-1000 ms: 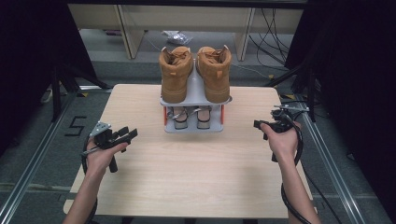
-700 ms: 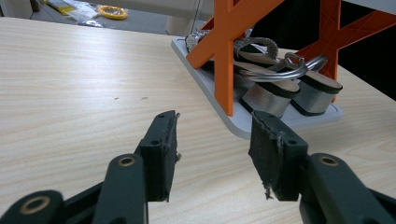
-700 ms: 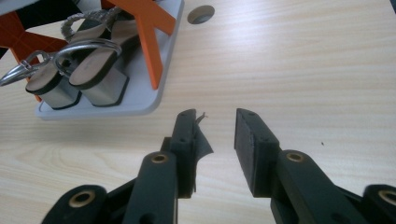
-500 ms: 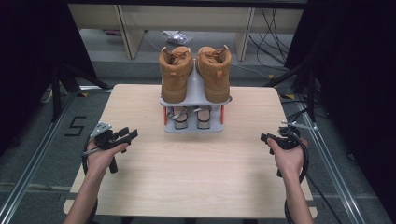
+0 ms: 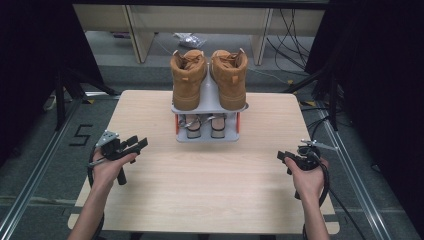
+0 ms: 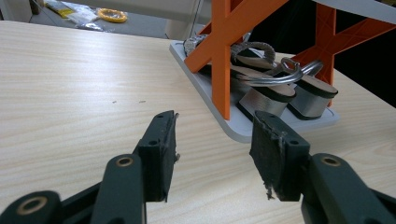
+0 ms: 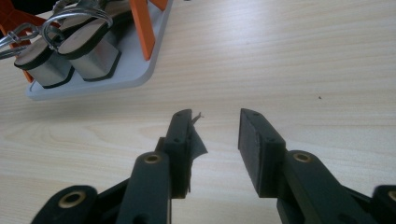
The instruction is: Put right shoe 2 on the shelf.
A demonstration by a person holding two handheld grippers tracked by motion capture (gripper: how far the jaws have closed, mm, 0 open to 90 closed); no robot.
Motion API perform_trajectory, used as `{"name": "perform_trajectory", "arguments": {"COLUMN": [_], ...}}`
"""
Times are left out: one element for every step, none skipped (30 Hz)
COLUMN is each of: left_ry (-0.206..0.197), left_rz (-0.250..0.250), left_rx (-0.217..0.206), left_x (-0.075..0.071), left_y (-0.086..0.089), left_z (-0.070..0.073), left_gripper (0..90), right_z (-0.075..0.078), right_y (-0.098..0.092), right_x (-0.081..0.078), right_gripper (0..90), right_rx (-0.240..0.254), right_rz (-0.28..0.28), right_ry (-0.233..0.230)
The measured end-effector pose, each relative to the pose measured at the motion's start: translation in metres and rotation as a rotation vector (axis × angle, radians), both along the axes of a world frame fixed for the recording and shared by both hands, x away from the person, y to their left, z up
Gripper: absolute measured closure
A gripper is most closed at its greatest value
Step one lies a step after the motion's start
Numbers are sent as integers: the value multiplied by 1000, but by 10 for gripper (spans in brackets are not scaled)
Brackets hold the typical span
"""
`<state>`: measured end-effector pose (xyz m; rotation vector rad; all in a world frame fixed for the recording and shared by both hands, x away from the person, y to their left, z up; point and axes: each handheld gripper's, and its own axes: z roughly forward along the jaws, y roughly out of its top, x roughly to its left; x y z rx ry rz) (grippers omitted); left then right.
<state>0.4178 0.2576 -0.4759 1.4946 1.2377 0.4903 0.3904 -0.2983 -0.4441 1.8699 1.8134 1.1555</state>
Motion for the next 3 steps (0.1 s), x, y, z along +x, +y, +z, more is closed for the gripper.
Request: {"name": "perform_trajectory", "arguments": {"left_ry": [-2, -4, -4], "left_rz": [-1, -1, 1], "left_rx": [-3, -3, -1], "left_x": [0, 0, 0], "left_y": [0, 0, 0], "left_z": [0, 1, 1], "left_gripper": [495, 494, 493], "right_z": [-1, 0, -2], "right_y": [-1, -1, -2], "right_x": [0, -2, -1], "right_gripper": [650, 643, 637], "right_rx": [-18, -3, -21], "right_rz": [1, -2, -6], "right_ry": [-11, 1, -18]}}
